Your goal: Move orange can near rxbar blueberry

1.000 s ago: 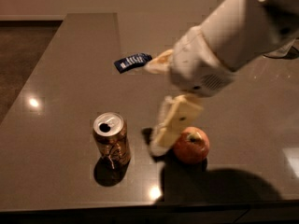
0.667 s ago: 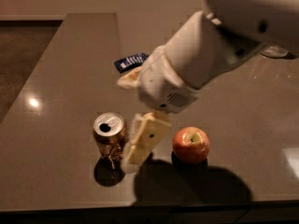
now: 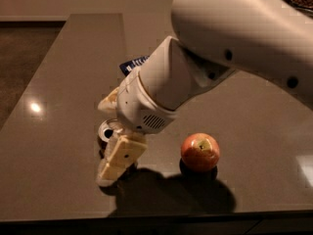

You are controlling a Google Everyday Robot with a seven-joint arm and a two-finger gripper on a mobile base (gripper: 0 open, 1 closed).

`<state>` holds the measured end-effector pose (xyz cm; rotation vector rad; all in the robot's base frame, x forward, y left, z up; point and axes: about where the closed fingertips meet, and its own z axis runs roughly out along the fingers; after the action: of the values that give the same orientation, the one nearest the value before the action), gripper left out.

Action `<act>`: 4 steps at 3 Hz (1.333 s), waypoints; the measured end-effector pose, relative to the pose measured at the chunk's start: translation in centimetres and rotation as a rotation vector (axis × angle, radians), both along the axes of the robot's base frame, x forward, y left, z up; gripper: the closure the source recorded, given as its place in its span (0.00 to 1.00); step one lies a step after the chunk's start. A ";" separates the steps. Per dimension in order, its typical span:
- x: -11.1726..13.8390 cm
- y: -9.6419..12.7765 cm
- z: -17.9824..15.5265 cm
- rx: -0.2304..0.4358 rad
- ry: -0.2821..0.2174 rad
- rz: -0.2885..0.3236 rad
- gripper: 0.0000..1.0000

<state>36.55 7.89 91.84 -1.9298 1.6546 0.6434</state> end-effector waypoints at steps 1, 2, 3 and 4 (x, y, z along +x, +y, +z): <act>0.4 0.6 -0.6 0.002 0.000 0.005 0.48; 1.0 0.7 -0.3 0.008 -0.004 0.009 0.71; 4.0 0.6 1.3 0.029 0.013 -0.007 0.95; 10.2 0.5 2.9 0.058 0.052 -0.063 1.00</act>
Offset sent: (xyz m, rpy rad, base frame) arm 0.0220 0.0053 -0.0016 0.0173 0.0033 0.0092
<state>46.71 8.37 94.72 -1.8267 1.7025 0.7144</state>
